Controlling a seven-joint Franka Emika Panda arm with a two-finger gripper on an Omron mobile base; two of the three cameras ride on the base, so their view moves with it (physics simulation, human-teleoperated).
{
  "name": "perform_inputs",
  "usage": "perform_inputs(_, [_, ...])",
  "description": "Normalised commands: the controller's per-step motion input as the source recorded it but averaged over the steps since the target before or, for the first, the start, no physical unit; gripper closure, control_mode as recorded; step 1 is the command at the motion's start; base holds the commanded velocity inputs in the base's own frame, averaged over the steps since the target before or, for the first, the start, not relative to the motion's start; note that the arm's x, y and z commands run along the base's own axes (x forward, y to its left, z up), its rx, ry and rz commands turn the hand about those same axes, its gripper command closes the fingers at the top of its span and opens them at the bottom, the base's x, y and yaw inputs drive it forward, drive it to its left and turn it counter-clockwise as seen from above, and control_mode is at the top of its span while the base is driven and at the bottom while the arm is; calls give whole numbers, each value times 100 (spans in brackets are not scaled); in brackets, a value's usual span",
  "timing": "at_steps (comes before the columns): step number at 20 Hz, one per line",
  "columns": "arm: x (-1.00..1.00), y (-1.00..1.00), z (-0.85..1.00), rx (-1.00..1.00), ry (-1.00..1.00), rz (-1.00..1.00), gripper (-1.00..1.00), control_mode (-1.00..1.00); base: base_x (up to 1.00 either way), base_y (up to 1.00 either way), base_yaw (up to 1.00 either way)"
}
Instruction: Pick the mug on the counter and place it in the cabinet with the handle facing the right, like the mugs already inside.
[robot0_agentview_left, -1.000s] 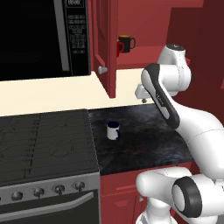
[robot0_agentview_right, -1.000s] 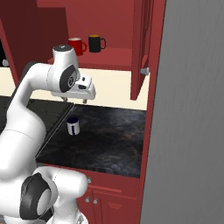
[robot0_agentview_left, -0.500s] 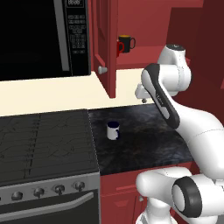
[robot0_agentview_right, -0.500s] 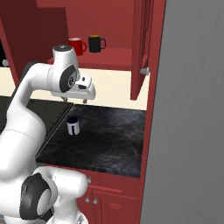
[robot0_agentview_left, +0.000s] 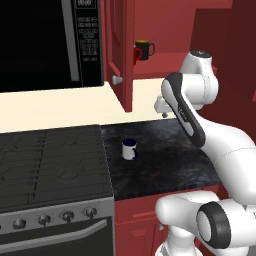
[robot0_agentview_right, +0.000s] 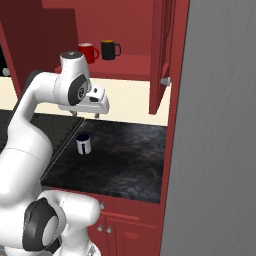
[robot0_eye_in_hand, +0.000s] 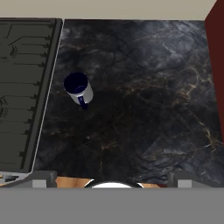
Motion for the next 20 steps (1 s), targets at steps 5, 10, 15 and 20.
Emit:
perform_inputs(5, [-2, 4, -6, 0, 0, 0, -100, -100, 0, 0, 0])
perform_inputs(10, [-15, 36, -22, 1, -7, 1, -100, -100, 0, 0, 0])
perform_inputs(15, [1, 18, -40, 5, -5, 12, -100, -100, 0, 0, 0])
perform_inputs(20, [20, -17, -27, 2, -10, 10, -100, -100, 0, 0, 0])
